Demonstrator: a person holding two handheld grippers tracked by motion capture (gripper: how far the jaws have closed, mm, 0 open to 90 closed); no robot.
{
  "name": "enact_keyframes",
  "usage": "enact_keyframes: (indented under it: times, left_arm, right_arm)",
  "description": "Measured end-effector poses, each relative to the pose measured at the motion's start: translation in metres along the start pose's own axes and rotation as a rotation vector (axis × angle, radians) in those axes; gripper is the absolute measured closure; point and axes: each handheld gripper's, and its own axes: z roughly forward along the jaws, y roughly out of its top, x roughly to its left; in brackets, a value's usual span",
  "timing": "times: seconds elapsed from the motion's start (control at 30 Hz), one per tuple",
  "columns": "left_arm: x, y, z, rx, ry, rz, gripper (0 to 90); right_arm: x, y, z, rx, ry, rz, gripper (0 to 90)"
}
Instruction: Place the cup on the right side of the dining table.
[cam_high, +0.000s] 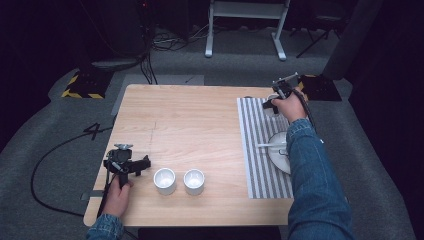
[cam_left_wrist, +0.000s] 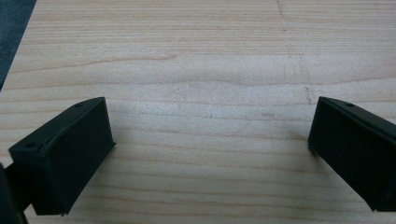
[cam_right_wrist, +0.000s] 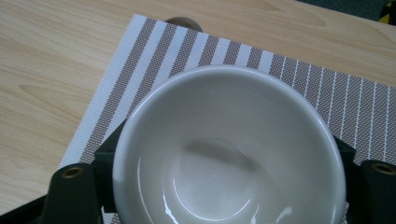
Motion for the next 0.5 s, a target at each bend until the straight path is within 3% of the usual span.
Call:
enact_keyframes:
  times: [0.5]
  left_arm:
    - [0.0,0.0,0.0,0.0,0.0,0.0,0.1]
  right_arm:
    - [0.013,-0.005,0.032,0.02,0.0,0.016,26.9]
